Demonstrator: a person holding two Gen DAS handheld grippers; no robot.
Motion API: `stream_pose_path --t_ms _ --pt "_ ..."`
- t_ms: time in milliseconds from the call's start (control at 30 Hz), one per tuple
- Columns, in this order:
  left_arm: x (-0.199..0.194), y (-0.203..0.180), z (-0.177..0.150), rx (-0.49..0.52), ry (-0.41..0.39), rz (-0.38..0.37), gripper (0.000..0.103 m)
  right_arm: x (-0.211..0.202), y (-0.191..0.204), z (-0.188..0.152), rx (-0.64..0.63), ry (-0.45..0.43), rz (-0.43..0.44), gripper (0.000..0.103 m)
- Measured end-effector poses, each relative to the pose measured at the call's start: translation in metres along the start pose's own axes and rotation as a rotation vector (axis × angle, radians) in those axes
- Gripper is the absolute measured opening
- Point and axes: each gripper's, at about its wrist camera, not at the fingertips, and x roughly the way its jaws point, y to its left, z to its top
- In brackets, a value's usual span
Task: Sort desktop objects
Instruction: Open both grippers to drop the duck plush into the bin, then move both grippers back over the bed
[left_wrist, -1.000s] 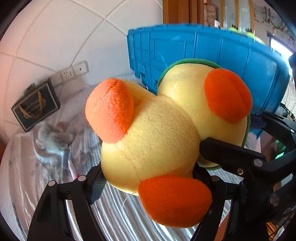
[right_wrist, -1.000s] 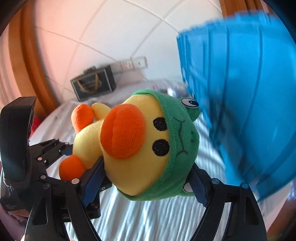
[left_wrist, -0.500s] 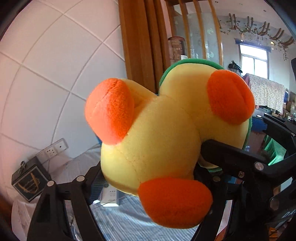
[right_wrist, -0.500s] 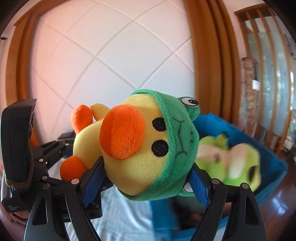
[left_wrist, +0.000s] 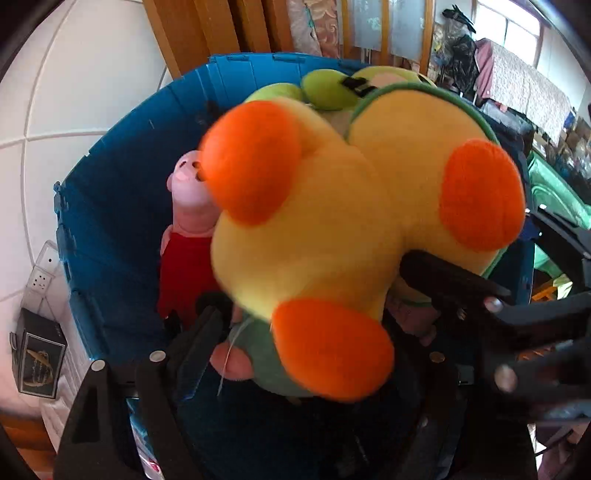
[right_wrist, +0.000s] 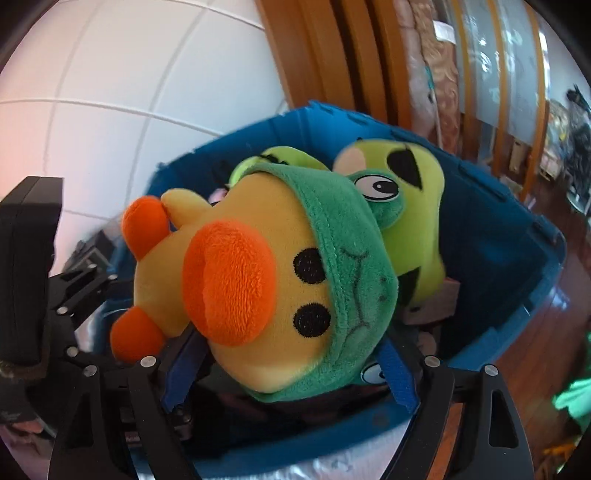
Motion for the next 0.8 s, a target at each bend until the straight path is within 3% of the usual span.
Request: stream_pose_path --t_ms 167,333,567,800 --pt "0.000 0.008 0.006 -0.023 -0.010 0.018 0.084 0.020 -0.023 0.018 0.040 0.020 -0.098 0.086" --pt "-0.001 0.011 0.008 -0.027 -0.010 0.038 0.084 0.029 -0.014 0.013 -0.027 0.066 -0.148 0.088" --pt "-0.007 0.011 -0.011 -0.035 -0.036 0.030 0.084 0.026 -0.012 0.015 -0.038 0.020 -0.162 0.103" --pt "-0.034 0.010 -0.025 -0.036 -0.125 0.037 0.084 -0.004 -0.006 0.016 -0.049 -0.041 -0.186 0.103"
